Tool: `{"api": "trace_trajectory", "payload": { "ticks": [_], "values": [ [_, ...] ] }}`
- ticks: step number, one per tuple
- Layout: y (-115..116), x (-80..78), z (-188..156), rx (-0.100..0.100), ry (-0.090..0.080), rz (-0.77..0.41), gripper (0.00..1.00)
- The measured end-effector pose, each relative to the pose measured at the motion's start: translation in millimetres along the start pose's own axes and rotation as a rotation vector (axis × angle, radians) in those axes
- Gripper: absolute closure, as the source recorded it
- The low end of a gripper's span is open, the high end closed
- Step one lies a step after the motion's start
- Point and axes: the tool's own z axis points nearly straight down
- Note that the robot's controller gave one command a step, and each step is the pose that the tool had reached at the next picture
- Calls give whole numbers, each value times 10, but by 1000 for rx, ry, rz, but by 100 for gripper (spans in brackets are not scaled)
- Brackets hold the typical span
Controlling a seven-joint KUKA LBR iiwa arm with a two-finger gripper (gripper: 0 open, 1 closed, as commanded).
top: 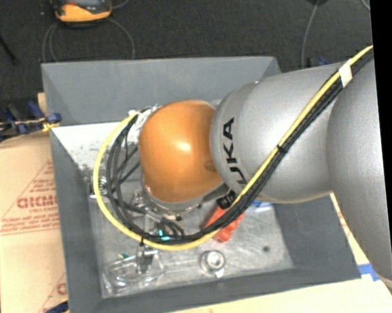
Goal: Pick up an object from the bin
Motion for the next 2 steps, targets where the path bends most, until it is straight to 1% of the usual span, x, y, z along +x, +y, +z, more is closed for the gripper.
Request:
{"api": "trace_trajectory", "payload": {
  "ticks": [1, 2],
  "values": [
    [-495, 25, 1147, -1, -11, -202, 0],
    [-495, 39, 1167, -2, -6, -197, 100]
  ]
}}
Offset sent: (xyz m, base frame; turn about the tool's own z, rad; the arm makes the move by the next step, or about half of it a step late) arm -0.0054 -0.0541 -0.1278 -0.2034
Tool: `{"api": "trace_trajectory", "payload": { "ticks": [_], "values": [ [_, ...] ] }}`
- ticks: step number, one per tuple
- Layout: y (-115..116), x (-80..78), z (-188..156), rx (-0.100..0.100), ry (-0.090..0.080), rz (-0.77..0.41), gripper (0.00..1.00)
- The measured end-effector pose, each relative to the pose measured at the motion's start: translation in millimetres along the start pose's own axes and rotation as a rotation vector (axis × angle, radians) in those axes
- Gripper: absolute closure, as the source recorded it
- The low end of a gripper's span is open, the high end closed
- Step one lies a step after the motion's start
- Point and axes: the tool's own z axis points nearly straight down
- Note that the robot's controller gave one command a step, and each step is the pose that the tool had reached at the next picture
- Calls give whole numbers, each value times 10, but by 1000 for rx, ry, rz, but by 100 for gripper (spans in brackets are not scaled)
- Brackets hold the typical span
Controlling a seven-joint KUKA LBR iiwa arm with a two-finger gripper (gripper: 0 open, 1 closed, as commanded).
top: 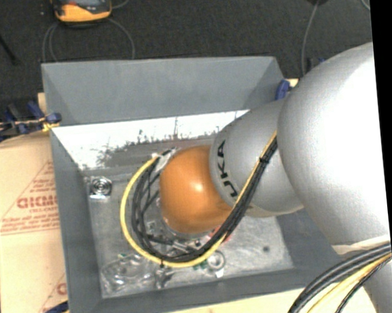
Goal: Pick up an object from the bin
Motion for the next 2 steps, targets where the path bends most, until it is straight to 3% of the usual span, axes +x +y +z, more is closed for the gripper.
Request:
{"api": "trace_trajectory", "payload": {
  "ticks": [1, 2],
  "values": [
    [-3, 158, -1089, 4, -5, 14, 100],
    [-54, 176, -1850, 3, -7, 44, 100]
  ]
}}
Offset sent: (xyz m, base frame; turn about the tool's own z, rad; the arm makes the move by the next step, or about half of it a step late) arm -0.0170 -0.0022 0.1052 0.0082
